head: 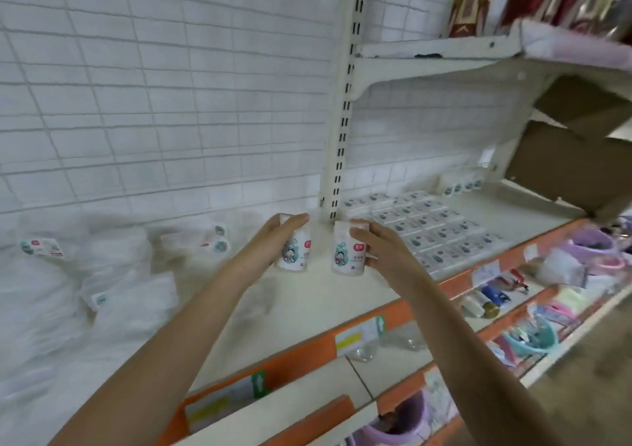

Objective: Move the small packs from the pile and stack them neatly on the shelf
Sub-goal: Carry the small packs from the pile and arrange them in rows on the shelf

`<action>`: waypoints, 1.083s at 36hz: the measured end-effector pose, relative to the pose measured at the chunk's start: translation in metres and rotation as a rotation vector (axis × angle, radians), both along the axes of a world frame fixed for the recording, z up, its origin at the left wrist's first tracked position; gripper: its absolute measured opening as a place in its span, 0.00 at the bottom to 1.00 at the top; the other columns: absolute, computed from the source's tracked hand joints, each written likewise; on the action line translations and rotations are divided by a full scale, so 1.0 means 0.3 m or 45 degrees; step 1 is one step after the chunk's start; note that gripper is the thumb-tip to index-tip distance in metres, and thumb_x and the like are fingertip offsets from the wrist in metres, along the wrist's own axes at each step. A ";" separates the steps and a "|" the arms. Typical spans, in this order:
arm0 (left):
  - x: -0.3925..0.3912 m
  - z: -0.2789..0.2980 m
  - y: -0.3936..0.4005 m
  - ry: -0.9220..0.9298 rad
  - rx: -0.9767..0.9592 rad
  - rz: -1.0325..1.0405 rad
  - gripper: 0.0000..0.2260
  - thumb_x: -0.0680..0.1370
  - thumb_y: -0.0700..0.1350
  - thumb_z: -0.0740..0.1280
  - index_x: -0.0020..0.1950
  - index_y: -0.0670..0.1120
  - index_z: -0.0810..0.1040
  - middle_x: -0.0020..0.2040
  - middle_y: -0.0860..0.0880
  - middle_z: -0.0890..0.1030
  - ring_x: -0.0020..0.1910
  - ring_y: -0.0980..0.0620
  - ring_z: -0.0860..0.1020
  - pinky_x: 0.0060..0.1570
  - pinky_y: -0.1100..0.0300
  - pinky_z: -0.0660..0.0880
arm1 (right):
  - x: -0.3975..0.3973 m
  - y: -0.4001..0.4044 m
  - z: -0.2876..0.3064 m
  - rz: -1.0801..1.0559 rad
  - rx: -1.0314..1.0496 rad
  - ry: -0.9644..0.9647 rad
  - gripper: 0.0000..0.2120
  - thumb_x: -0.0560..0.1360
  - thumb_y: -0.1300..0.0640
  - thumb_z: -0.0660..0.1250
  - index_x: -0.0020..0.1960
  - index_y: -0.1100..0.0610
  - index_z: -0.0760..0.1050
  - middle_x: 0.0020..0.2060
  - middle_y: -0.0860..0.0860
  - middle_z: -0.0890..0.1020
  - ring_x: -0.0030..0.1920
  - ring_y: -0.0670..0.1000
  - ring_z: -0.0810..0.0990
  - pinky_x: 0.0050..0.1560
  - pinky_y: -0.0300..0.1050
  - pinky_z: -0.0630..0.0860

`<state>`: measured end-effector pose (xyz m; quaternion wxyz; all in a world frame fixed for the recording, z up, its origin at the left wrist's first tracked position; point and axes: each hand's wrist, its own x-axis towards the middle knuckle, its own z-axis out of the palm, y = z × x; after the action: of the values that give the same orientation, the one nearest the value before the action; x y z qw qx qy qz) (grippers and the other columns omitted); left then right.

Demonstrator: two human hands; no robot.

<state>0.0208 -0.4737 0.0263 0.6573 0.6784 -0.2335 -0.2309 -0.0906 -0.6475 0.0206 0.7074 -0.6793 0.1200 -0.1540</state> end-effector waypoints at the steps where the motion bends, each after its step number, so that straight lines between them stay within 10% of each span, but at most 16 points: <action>1: -0.027 -0.001 -0.063 0.009 0.003 -0.036 0.13 0.75 0.53 0.65 0.52 0.45 0.74 0.41 0.47 0.83 0.41 0.48 0.82 0.48 0.52 0.77 | -0.043 -0.045 0.003 -0.041 -0.004 0.001 0.13 0.75 0.59 0.65 0.60 0.58 0.75 0.49 0.52 0.82 0.50 0.51 0.81 0.44 0.41 0.77; 24: -0.793 -0.139 -1.263 0.436 -0.026 -0.532 0.13 0.77 0.53 0.58 0.44 0.47 0.78 0.39 0.43 0.81 0.38 0.46 0.79 0.42 0.53 0.74 | -0.945 -1.024 -0.143 -0.643 -0.091 0.112 0.15 0.73 0.52 0.69 0.56 0.57 0.76 0.50 0.56 0.81 0.52 0.56 0.80 0.51 0.57 0.77; 39: -0.727 -0.164 -1.718 0.022 0.042 -0.580 0.06 0.74 0.45 0.68 0.51 0.52 0.76 0.48 0.50 0.81 0.48 0.51 0.79 0.40 0.60 0.73 | -0.928 -1.461 -0.156 -0.612 -0.183 0.056 0.09 0.74 0.60 0.67 0.54 0.57 0.77 0.46 0.54 0.83 0.46 0.51 0.82 0.47 0.44 0.79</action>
<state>-0.1973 -0.9892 -0.0229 0.5791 0.6168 -0.3712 -0.3827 -0.3689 -1.0857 -0.0261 0.5976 -0.6830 0.2822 -0.3112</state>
